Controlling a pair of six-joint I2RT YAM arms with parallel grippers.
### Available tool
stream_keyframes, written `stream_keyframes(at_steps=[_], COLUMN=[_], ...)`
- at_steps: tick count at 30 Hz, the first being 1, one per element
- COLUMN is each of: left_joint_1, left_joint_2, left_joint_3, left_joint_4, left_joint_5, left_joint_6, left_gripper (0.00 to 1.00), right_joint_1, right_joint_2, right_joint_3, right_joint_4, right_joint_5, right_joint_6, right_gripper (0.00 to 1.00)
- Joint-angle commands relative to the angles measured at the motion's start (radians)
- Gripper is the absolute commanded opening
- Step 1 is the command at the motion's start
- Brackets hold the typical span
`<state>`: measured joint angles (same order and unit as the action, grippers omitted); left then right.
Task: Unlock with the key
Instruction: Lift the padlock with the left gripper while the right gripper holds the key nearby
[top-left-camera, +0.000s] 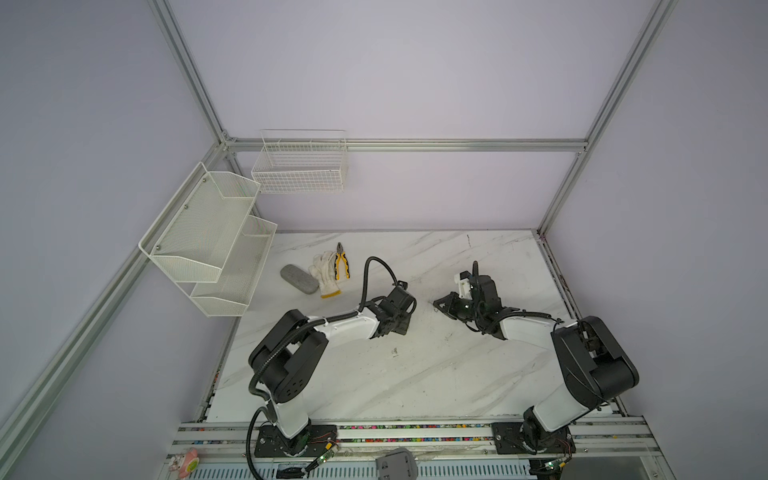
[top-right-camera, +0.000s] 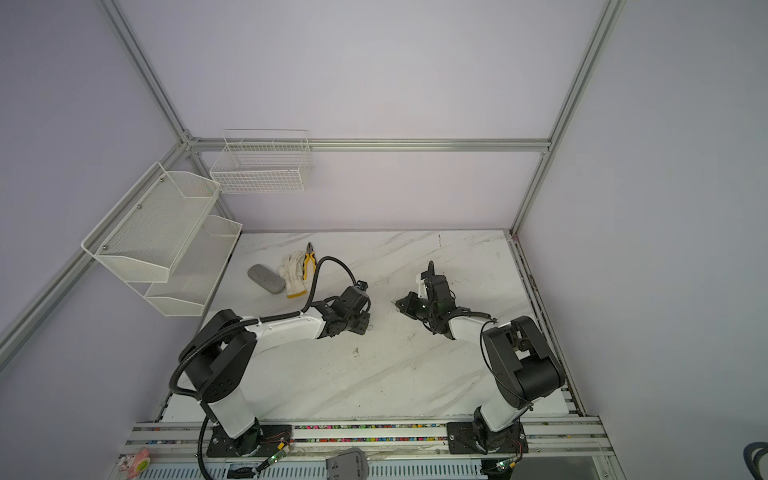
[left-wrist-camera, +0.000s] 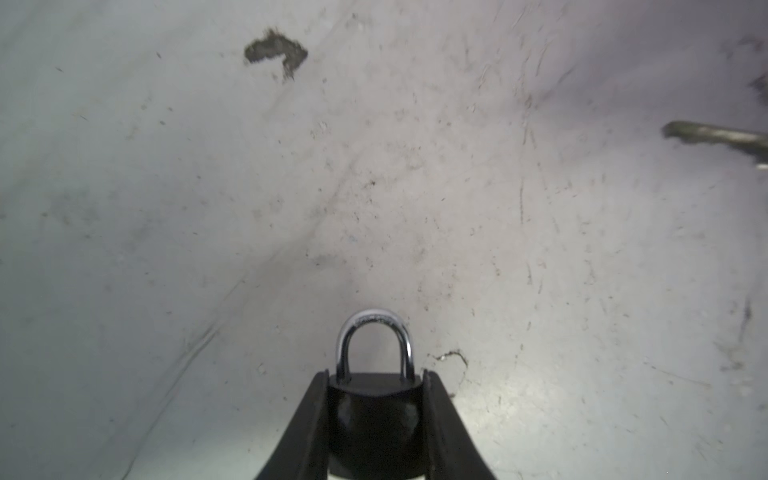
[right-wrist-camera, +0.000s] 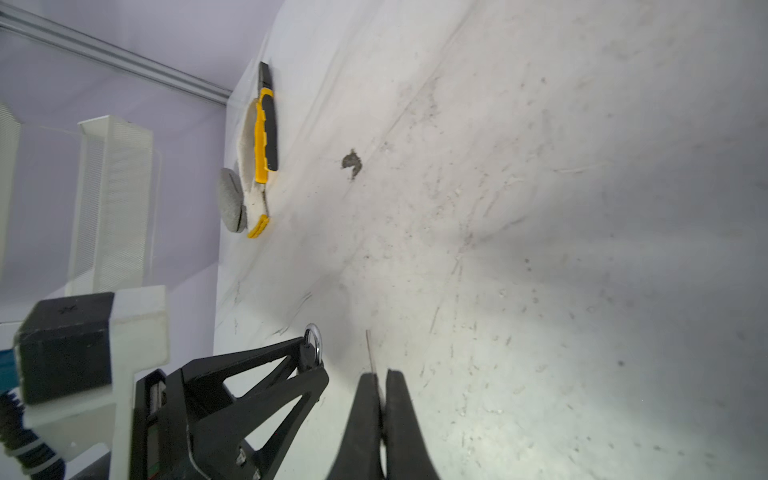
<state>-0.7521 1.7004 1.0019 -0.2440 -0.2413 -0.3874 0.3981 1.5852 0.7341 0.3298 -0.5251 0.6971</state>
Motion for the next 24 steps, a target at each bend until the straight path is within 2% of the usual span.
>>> stream_keyframes(at_steps=[1,2,3,5,6,9,12,14,18,24], left_joint_1=[-0.025,-0.029,-0.024,0.003,0.008,0.038,0.091,0.12,0.146,0.171], left_joint_2=[-0.148,-0.176,-0.191,-0.177,-0.167,-0.143,-0.108,-0.074,-0.009,0.028], left_joint_3=[-0.162,-0.219,-0.243,-0.159,-0.085,0.039,0.139,0.208,0.337,0.36], left_joint_4=[0.348,0.451,0.476,0.316,0.196,0.036,-0.08,-0.158,-0.307,-0.39], left_joint_5=[-0.054,-0.06,-0.07,-0.049,-0.078,-0.021,0.137,0.236,0.325,0.416], left_joint_6=[0.1,0.119,0.098,0.005,-0.09,-0.24,-0.42,-0.511,-0.637,-0.781], left_gripper=[0.2,0.2,0.2,0.18,0.16,0.11,0.1,0.09,0.02,0.0], right_joint_1=[0.0,0.0,0.001,0.003,0.003,0.003,0.021,0.064,0.169,0.363], right_joint_2=[-0.046,-0.05,-0.059,-0.086,-0.109,-0.174,-0.203,-0.206,-0.277,-0.339], right_joint_3=[0.039,0.044,0.044,0.024,0.012,-0.022,-0.05,-0.053,-0.084,-0.155], right_joint_4=[-0.025,-0.036,-0.041,-0.042,-0.04,0.01,0.069,0.068,0.041,0.071], right_joint_5=[-0.121,-0.131,-0.134,-0.099,-0.067,0.025,0.081,0.143,0.291,0.521], right_joint_6=[-0.017,-0.023,-0.031,-0.037,-0.042,-0.028,0.012,0.014,0.031,0.056], right_gripper=[0.0,0.0,0.0,0.0,0.0,0.0,0.0,0.0,0.0,0.0])
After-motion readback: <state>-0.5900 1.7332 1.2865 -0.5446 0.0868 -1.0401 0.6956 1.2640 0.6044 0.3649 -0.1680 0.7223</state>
